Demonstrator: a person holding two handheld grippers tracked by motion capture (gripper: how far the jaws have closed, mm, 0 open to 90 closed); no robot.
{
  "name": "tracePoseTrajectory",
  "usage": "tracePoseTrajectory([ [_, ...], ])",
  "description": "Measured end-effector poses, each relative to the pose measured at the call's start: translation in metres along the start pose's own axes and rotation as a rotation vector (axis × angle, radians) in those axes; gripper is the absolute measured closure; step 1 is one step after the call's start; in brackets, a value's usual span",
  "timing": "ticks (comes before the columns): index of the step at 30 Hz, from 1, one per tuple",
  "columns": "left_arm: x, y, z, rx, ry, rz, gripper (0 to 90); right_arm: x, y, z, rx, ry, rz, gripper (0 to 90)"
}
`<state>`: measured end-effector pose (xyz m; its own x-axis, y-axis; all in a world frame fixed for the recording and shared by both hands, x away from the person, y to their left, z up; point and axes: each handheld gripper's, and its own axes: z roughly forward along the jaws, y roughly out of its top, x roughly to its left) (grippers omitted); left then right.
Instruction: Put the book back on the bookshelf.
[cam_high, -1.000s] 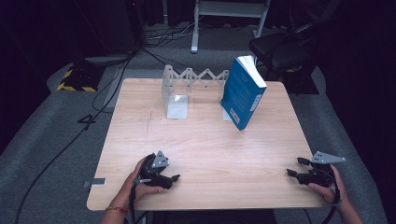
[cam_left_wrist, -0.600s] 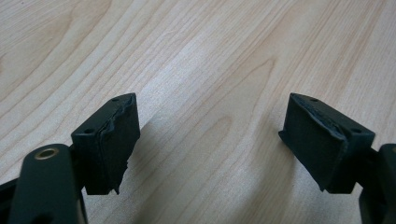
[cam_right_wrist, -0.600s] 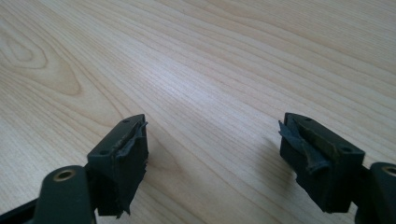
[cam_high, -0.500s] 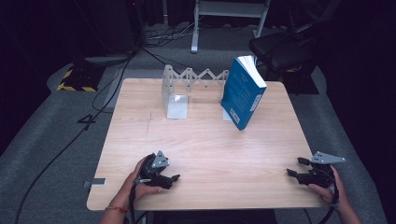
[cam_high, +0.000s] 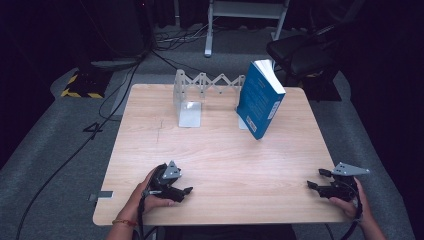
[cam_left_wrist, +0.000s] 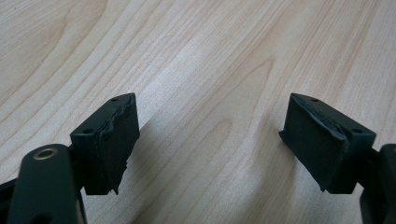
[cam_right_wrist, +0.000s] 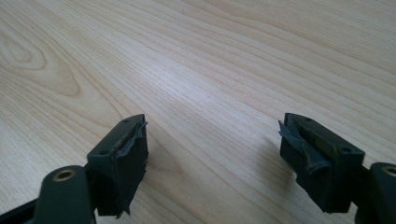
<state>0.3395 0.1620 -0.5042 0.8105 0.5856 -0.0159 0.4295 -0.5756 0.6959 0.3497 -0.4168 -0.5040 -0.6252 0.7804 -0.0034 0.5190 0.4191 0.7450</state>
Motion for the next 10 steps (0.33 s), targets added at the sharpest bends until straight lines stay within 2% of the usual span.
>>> tracePoseTrajectory([
  [10, 0.0006, 0.0006, 0.0006, 0.0, -0.002, -0.003, 19.5, -0.0001, 0.0, -0.0001, -0.001, 0.003, -0.003, 24.2],
])
